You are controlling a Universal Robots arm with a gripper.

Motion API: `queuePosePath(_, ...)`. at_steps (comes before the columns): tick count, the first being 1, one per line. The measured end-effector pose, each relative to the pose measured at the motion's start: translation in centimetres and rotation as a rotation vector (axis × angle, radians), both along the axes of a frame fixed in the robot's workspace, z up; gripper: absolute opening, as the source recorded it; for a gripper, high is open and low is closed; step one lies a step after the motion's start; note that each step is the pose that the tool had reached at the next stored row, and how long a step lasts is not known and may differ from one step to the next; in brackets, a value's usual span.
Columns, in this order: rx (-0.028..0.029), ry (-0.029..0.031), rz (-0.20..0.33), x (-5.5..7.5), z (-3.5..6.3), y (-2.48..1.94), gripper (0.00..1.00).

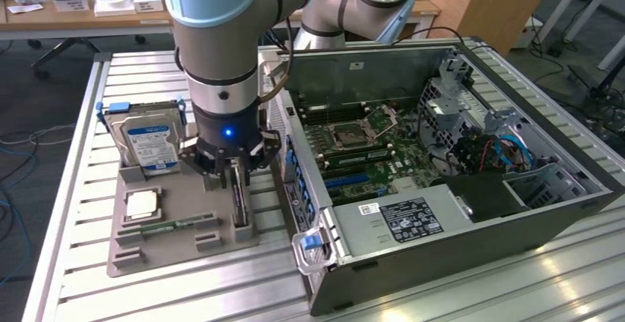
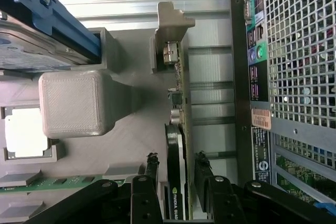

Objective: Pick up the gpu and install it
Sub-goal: 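Pick up the gpu and move the gpu toward the slot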

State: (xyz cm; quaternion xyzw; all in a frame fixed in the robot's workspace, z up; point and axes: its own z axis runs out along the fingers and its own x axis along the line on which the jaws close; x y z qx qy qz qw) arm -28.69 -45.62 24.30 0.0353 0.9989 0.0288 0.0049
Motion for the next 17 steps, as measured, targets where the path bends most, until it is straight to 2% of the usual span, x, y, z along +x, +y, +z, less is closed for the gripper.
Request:
queuePosePath(8,-0.0001,0.0001,0.002,0.1,-0.71,0.03,0.42)
queuePosePath(14,-0.0001,0.0000,0.002,0.1,-0.98,0.43,0.42)
queuePosePath(17,-0.0002,0.0001,0.002,0.1,-1.20,0.46,0.42)
